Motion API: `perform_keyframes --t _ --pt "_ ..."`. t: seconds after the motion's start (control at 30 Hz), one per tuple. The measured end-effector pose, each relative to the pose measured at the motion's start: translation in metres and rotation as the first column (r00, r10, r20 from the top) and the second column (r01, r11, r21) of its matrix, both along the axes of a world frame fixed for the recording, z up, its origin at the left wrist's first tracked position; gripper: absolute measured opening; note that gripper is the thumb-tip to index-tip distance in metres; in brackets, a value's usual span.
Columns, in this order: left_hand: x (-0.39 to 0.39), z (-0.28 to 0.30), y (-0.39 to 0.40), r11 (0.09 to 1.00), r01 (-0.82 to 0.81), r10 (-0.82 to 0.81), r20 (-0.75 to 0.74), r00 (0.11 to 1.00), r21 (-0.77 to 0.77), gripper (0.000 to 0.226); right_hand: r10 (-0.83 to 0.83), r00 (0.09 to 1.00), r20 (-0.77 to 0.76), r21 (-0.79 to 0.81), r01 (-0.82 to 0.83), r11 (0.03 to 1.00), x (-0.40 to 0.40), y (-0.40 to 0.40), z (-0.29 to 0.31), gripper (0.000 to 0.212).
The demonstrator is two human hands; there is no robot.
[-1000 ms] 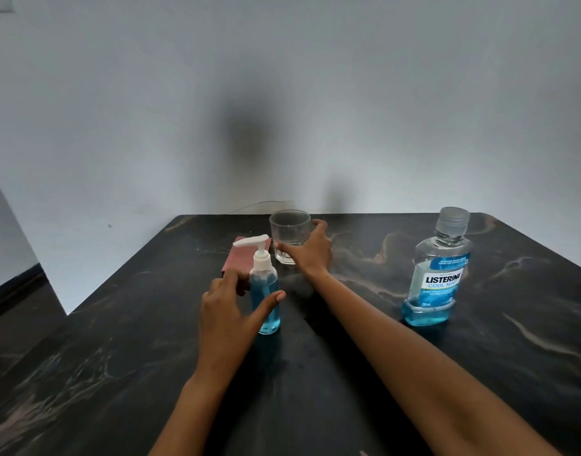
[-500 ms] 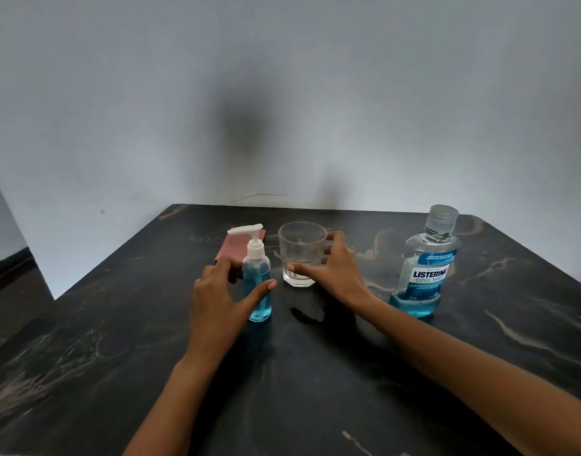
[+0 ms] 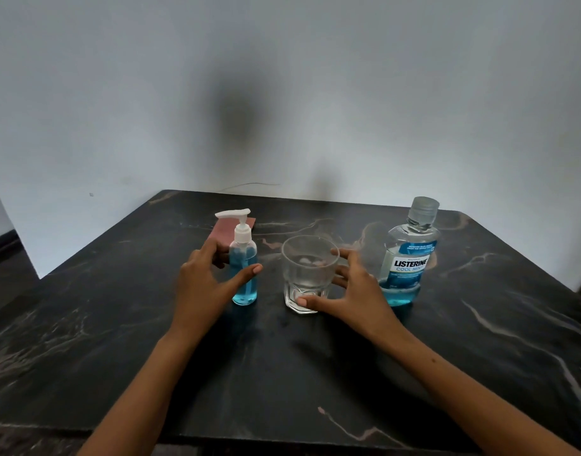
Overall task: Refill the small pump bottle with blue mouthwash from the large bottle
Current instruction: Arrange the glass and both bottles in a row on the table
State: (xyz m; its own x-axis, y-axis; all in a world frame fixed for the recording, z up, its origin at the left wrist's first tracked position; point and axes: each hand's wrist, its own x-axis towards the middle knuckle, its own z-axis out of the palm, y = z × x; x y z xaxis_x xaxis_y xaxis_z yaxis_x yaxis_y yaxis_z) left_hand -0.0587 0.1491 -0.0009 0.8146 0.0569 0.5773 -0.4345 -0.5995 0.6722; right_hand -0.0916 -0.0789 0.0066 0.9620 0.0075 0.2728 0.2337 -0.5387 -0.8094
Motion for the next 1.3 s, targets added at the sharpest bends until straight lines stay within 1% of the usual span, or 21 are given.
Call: perform_keyframes --t 0.07,0.13,0.2,0.27,0.37,0.43,0.5,0.57,0.63,0.7,0.83,0.9,0.97,1.03,1.07,1.1,1.17,1.23,1.3 --pt "-0.002 0.002 0.0 1.0 0.024 -0.024 -0.014 1.0 -0.014 0.058 -0.02 1.0 0.013 -0.01 0.021 1.0 -0.008 -0.003 0.002 0.094" --pt "-0.007 0.005 0.0 0.998 0.055 -0.055 -0.016 0.998 -0.006 0.054 -0.075 0.996 0.05 -0.027 0.077 0.997 -0.02 -0.005 0.003 0.089" --pt "-0.016 0.008 -0.002 0.994 0.107 -0.107 -0.023 0.994 0.0 0.053 -0.114 0.987 0.114 -0.017 0.116 0.993 -0.033 -0.006 0.004 0.079" --pt "-0.03 0.01 -0.009 0.986 0.166 -0.166 -0.02 0.986 -0.003 0.052 -0.122 0.975 0.185 0.013 0.121 0.993 -0.047 -0.005 0.007 0.068" --pt "-0.05 0.01 -0.026 0.972 0.233 -0.233 -0.016 0.972 -0.017 0.048 -0.078 0.966 0.245 0.075 0.061 0.995 -0.063 -0.001 0.015 0.059" --pt "-0.06 0.009 -0.039 0.965 0.264 -0.264 -0.016 0.964 -0.011 0.047 -0.026 0.965 0.26 0.086 0.004 0.996 -0.071 0.002 0.017 0.055" --pt "-0.067 0.009 -0.051 0.955 0.297 -0.297 -0.01 0.955 -0.002 0.045 0.014 0.967 0.255 0.097 -0.04 0.995 -0.076 0.004 0.017 0.057" --pt "-0.071 0.009 -0.063 0.95 0.313 -0.313 -0.009 0.95 0.002 0.04 0.025 0.97 0.241 0.119 -0.055 0.991 -0.077 0.004 0.017 0.063" --pt "-0.074 0.009 -0.073 0.949 0.316 -0.316 -0.001 0.949 0.006 0.037 0.019 0.97 0.243 0.139 -0.054 0.989 -0.077 0.002 0.017 0.063" --pt "-0.075 0.007 -0.081 0.946 0.325 -0.325 0.017 0.945 0.012 0.038 0.004 0.965 0.261 0.137 -0.041 0.99 -0.077 -0.003 0.016 0.055" --pt "-0.072 0.005 -0.082 0.953 0.286 -0.293 0.072 0.953 0.096 0.048 -0.036 0.95 0.312 0.094 0.007 0.996 -0.078 -0.01 0.019 0.042" --pt "-0.066 0.007 -0.075 0.971 0.234 -0.239 0.116 0.964 0.049 0.05 -0.061 0.945 0.321 0.092 0.032 0.995 -0.075 -0.016 0.02 0.041" --pt "-0.057 0.01 -0.068 0.986 0.164 -0.158 0.126 0.979 -0.032 0.057 -0.08 0.942 0.325 0.09 0.053 0.995 -0.071 -0.024 0.019 0.043" --pt "-0.046 0.012 -0.064 0.988 0.115 -0.11 0.051 0.993 -0.102 0.073 -0.1 0.942 0.32 0.074 0.08 0.994 -0.067 -0.031 0.019 0.047" --pt "-0.039 0.012 -0.063 0.986 0.109 -0.114 -0.028 0.993 -0.13 0.084 -0.107 0.941 0.32 0.066 0.091 0.994 -0.065 -0.033 0.019 0.049" --pt "-0.032 0.011 -0.062 0.981 0.121 -0.141 -0.128 0.982 -0.151 0.097 -0.114 0.94 0.322 0.058 0.101 0.993 -0.064 -0.035 0.02 0.05" --pt "-0.02 0.01 -0.064 0.961 0.196 -0.25 -0.304 0.92 -0.197 0.117 -0.128 0.941 0.312 0.035 0.123 0.992 -0.061 -0.036 0.021 0.055" --pt "-0.011 0.008 -0.066 0.927 0.286 -0.359 -0.358 0.862 -0.242 0.118 -0.12 0.952 0.281 0.036 0.114 0.993 -0.059 -0.035 0.021 0.063" --pt "-0.006 0.006 -0.066 0.906 0.332 -0.409 -0.342 0.846 -0.263 0.107 -0.082 0.963 0.258 0.049 0.071 0.996 -0.059 -0.035 0.021 0.073"
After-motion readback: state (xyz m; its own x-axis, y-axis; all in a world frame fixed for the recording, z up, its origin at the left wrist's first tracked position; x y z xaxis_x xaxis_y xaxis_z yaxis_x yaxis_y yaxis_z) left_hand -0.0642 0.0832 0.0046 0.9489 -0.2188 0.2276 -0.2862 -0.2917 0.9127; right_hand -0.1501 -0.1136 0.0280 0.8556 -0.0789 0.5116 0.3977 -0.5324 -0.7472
